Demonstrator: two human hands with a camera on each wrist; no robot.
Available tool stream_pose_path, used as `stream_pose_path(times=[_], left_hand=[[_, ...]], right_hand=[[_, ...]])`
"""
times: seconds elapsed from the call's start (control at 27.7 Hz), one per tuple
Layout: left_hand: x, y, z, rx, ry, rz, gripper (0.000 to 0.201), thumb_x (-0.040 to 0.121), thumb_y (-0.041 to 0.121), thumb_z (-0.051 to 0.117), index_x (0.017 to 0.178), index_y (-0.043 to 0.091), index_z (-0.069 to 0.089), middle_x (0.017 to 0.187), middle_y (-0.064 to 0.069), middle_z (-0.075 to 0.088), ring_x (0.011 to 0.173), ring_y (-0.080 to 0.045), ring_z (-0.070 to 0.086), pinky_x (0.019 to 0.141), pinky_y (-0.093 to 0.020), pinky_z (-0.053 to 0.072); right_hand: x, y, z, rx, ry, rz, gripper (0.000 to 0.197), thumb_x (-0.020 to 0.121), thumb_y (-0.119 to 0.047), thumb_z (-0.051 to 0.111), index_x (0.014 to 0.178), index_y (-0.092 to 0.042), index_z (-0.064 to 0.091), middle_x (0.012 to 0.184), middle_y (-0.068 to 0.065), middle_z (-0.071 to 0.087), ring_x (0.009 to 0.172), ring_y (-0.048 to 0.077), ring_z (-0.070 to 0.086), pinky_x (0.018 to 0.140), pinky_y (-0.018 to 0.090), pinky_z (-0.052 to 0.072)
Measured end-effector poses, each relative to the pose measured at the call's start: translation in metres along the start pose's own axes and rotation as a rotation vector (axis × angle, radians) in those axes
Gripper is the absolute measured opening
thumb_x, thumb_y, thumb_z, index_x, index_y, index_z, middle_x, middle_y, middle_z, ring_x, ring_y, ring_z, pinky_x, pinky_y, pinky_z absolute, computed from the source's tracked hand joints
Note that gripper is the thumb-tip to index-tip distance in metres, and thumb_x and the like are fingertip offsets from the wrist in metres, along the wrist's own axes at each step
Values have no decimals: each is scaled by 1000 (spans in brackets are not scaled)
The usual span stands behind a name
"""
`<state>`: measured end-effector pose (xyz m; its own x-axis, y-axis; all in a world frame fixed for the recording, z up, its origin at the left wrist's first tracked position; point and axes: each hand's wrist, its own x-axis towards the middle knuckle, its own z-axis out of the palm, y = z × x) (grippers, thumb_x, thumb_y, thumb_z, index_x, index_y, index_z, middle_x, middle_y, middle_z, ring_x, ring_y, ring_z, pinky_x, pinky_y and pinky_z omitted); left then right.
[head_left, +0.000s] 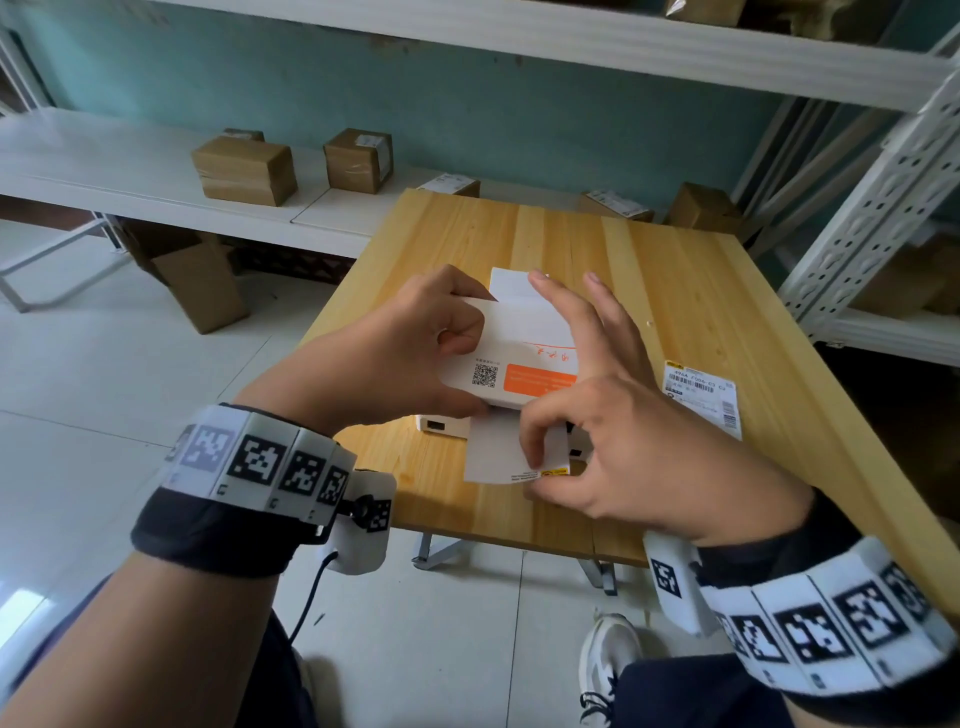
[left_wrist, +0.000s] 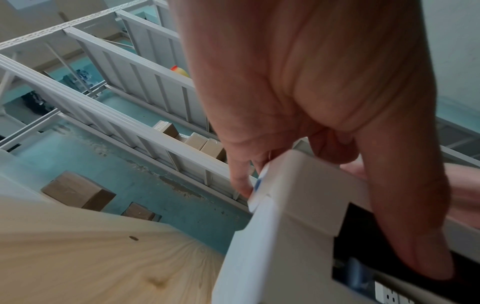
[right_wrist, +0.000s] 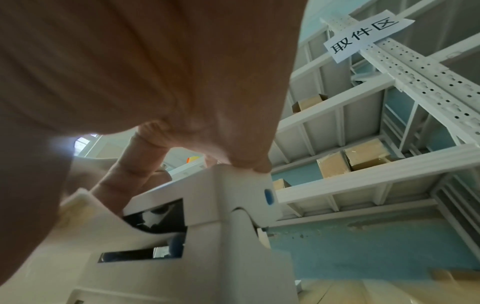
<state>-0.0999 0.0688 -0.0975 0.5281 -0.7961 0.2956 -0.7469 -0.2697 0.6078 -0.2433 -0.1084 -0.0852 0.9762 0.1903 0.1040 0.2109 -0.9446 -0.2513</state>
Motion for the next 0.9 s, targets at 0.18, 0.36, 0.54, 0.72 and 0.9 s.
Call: stream_pose_path(times=[0.18,0.36,0.54,0.72,0.9], left_hand=[[0,1,0,10,-10,-13,63,64,13,90,62,23,29,124,-4,53,107,-24,50,69,-8,40],[0,4,0,27,-6,-28,63,65,9,90,61,21,29,125,-5,52,105,-25,49,68,-7,38],[0,5,-1,36,-27,-43,61,65,11,89,61,19,29,125,-4,52,105,-24,49,69,-8,38],[1,4,-2,40,-55,-85,57,66,11,89,61,20,33,128,0,50,104,-22,48,69,-9,37],[1,3,-3,78,-86,-100,42,72,20,87,66,22,46,134,7,46,112,-15,45,82,-15,38]], right_hand=[[3,-2,5,54,94,30,25,68,-39,83,59,-27,63,163,-3,7,150,22,-11,118,54,13],[6,-5,8,68,154,60,22,70,-36,83,60,-27,65,158,6,24,150,26,3,117,57,14],[7,-7,10,51,155,71,17,71,-37,82,62,-27,71,158,7,28,149,27,6,118,56,12],[7,-6,8,92,137,97,15,73,-36,80,66,-27,72,158,3,27,149,22,5,119,52,12],[8,-5,9,128,144,106,16,74,-36,80,65,-28,70,153,3,32,146,20,16,121,43,10]])
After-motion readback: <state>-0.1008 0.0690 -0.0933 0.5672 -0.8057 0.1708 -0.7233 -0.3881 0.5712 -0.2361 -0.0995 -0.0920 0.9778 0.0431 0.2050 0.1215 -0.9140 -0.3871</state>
